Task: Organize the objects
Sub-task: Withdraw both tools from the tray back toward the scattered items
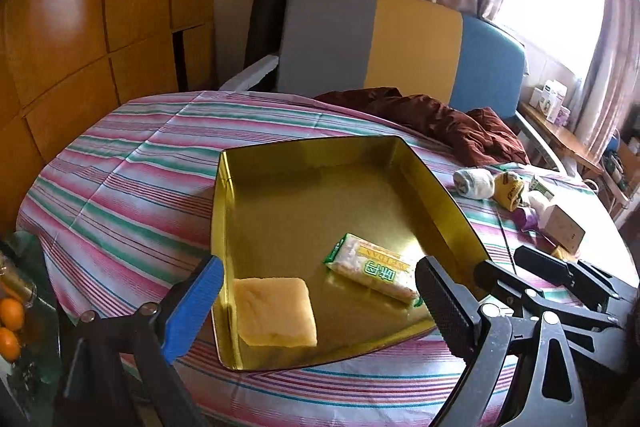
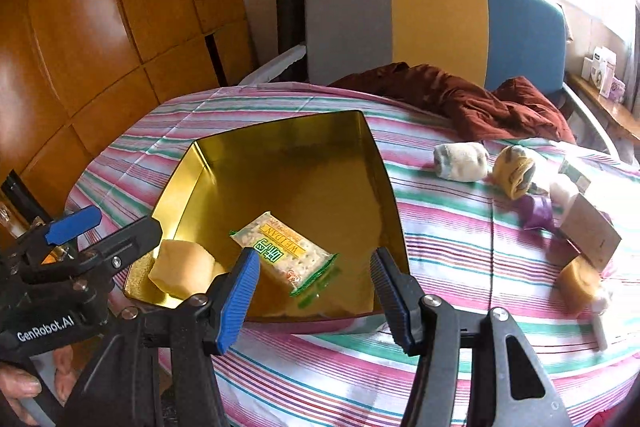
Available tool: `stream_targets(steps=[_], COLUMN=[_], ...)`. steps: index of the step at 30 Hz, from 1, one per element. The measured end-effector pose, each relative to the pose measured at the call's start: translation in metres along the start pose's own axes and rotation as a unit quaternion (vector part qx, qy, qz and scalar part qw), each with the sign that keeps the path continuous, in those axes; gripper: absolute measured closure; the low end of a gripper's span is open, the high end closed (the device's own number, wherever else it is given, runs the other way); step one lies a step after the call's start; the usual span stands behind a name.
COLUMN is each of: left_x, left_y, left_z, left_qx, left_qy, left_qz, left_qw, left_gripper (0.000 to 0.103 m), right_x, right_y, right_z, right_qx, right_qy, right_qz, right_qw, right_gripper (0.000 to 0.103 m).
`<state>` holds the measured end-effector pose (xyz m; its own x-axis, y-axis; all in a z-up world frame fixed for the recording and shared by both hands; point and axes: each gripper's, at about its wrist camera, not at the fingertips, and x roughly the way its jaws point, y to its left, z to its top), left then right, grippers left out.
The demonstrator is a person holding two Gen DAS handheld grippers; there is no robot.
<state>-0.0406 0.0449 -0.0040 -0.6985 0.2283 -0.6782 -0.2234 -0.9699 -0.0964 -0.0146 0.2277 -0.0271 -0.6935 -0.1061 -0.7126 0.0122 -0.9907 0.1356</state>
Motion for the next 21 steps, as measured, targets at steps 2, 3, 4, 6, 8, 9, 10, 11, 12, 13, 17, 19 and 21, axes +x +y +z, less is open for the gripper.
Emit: stream_targets(steps=[2, 3, 4, 6, 8, 9, 10, 11, 12, 13, 17, 19, 21], left_x=[-0.001, -0.001, -0.001, -0.001, -0.002, -0.002, -0.003, -0.003, -0.003, -0.003, -0.002, -0.001, 0.0], left_y=[-0.002, -0.003, -0.005, -0.007, -0.01, -0.011, -0.013, -0.014, -0.017, -0.019, -0.028, -0.033, -0.039], left_z=[-0.001, -0.001, -0.002, -0.002, -0.002, -0.002, -0.002, -0.002, -0.002, -0.002, -0.001, -0.001, -0.001], left_qx=[0.003, 0.005, 0.007, 0.011, 0.015, 0.018, 0.021, 0.024, 0.028, 0.031, 0.044, 0.052, 0.06], left_qy=[0.0, 0.001, 0.001, 0.001, 0.0, -0.001, -0.001, -0.001, -0.001, -0.001, 0.002, 0.002, 0.004], left_qz=[-0.002, -0.003, -0.004, -0.006, -0.008, -0.009, -0.01, -0.012, -0.015, -0.016, -0.024, -0.028, -0.033], left_qw=[1.0, 1.0, 1.0, 0.9999, 0.9999, 0.9998, 0.9997, 0.9996, 0.9995, 0.9994, 0.9987, 0.9983, 0.9976], left_gripper=[0.006, 0.006, 0.006, 0.006, 0.006, 0.006, 0.006, 0.006, 0.006, 0.006, 0.006, 0.006, 0.006], right_x=[-0.002, -0.002, -0.003, -0.004, -0.005, -0.006, -0.006, -0.007, -0.007, -0.008, -0.011, -0.012, -0.013], right_y=[-0.001, -0.001, -0.001, -0.002, -0.004, -0.005, -0.006, -0.007, -0.009, -0.011, -0.019, -0.024, -0.03], right_z=[0.0, 0.0, 0.0, -0.001, -0.002, -0.002, -0.002, -0.002, -0.002, -0.002, -0.002, -0.002, -0.002], right_qx=[-0.001, -0.001, -0.002, -0.002, 0.0, 0.001, 0.003, 0.005, 0.006, 0.009, 0.016, 0.019, 0.025], right_qy=[-0.003, -0.004, -0.005, -0.006, -0.007, -0.008, -0.008, -0.009, -0.009, -0.01, -0.012, -0.012, -0.013], right_qz=[-0.003, -0.005, -0.007, -0.01, -0.011, -0.012, -0.014, -0.015, -0.016, -0.018, -0.023, -0.027, -0.032], right_qw=[1.0, 1.0, 1.0, 1.0, 1.0, 1.0, 1.0, 1.0, 1.0, 1.0, 1.0, 0.999, 0.999], right_gripper=[0.044, 0.044, 0.044, 0.044, 0.044, 0.044, 0.044, 0.044, 0.044, 0.044, 0.044, 0.044, 0.044])
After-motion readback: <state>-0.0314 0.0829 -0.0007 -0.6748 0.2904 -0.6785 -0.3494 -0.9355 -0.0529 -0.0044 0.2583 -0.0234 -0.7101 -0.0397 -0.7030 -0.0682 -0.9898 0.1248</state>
